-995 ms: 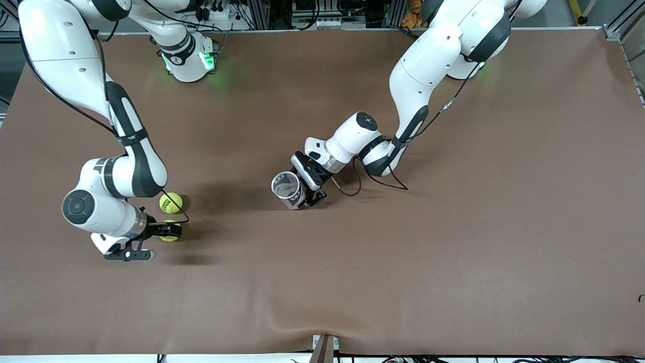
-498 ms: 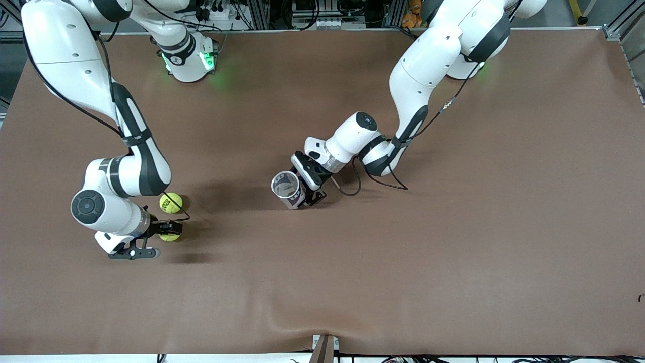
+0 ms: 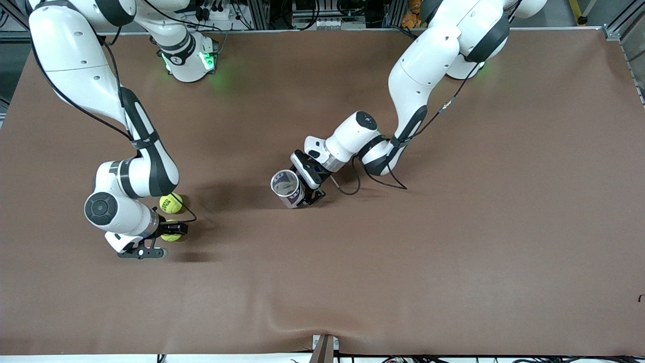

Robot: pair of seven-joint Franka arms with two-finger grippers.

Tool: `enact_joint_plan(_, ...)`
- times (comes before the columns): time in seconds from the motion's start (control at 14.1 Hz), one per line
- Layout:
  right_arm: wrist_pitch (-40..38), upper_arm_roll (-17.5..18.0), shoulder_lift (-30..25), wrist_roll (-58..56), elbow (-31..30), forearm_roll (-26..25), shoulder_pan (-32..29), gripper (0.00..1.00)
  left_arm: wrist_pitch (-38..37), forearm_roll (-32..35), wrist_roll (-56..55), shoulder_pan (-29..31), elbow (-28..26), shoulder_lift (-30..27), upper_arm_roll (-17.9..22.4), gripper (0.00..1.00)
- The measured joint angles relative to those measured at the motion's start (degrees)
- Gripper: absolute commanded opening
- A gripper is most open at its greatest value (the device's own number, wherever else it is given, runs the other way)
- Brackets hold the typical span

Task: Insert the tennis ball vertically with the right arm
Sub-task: 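Lift the Wilson ball and carry it over the tube's open end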

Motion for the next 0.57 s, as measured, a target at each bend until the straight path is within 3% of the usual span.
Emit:
enact_joint_plan(0.36,-2.2,0.1,-0.2,0.4,1.9,-1.4,0.6,0.0,0.6,0.0,0.0,0.0,0.0,0.2,0.0,0.76)
enact_joint_plan(0.57,-15.4,1.2,-1.0,4.3,10.6,0.9,0.9,0.0,0.7,0.0,0.0,-0.1,0.0,0.2,0.0,0.76)
